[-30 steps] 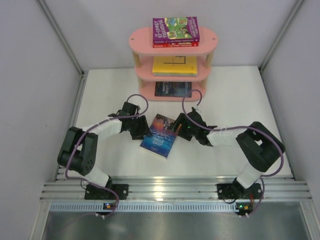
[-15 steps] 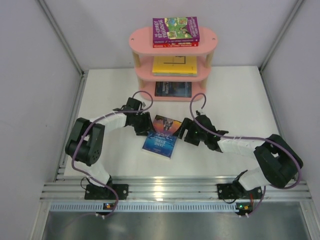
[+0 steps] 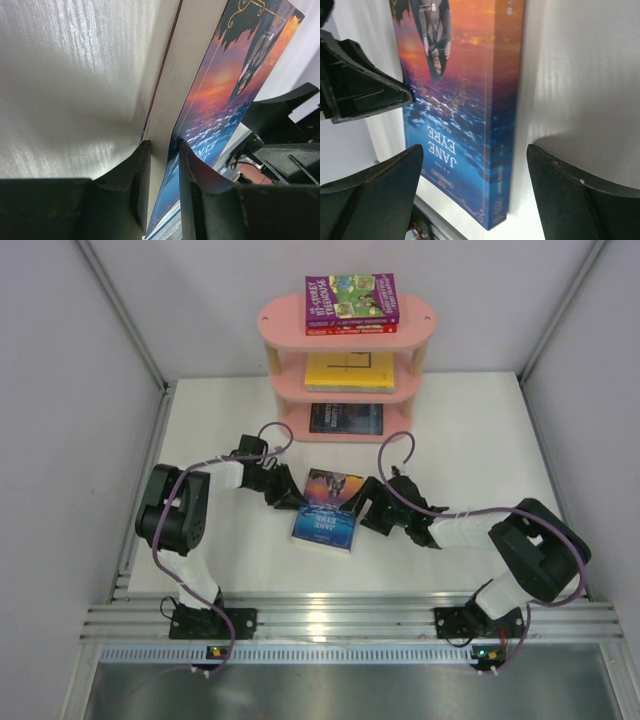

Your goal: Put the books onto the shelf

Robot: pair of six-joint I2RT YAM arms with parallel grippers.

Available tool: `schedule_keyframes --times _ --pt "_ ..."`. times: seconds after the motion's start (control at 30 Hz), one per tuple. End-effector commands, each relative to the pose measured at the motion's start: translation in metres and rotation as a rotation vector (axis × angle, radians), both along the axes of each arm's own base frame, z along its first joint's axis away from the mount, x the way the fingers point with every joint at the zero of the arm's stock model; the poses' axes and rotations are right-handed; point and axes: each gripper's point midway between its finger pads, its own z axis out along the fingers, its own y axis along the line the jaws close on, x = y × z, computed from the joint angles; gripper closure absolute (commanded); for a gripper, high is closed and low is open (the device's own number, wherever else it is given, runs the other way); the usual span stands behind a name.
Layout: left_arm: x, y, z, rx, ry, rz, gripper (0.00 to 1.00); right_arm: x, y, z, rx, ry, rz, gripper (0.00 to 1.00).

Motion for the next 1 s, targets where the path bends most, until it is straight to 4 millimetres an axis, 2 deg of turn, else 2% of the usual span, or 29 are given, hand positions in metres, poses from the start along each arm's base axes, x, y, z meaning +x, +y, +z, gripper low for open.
schedule_keyframes --times 0.0,0.17,0.27,0.3,0.43,0.5,0.57,0.7,0.9,0.93,0.97 --pt "-0.017 0.035 -0.056 0.186 0.103 0.030 0.83 -0.002 0.010 -0.016 0.041 0.031 0.000 0.15" --pt "-0.016 0.041 -0.059 0.183 0.114 0.038 0.83 -0.001 0.024 -0.012 0.114 0.018 0.046 0.15" --pt "-0.016 0.045 -0.066 0.188 0.133 0.042 0.83 -0.002 0.033 -0.002 0.189 -0.013 0.098 0.17" --pt "-0.016 0.047 -0.067 0.190 0.133 0.045 0.83 0.002 0.037 0.007 0.233 -0.052 0.114 0.19" --pt "-0.015 0.049 -0.069 0.185 0.142 0.052 0.83 -0.002 0.039 0.023 0.347 -0.102 0.141 0.27" --pt "-0.014 0.048 -0.068 0.179 0.138 0.052 0.83 0.001 0.040 0.031 0.398 -0.135 0.143 0.36" --pt "-0.013 0.047 -0.066 0.170 0.132 0.052 0.82 0.002 0.041 0.032 0.414 -0.135 0.143 0.47" --pt "-0.008 0.036 -0.053 0.102 0.104 0.049 0.78 0.003 0.049 0.034 0.473 -0.129 0.155 0.60" --pt "0.000 0.034 -0.032 0.084 0.065 0.062 0.72 0.003 0.056 0.054 0.610 -0.146 0.158 0.69" --pt "0.003 0.034 -0.029 0.089 0.060 0.065 0.69 0.004 0.054 0.054 0.613 -0.144 0.140 0.73" --pt "0.005 0.035 -0.024 0.094 0.049 0.063 0.64 0.004 0.052 0.060 0.624 -0.159 0.136 0.85"
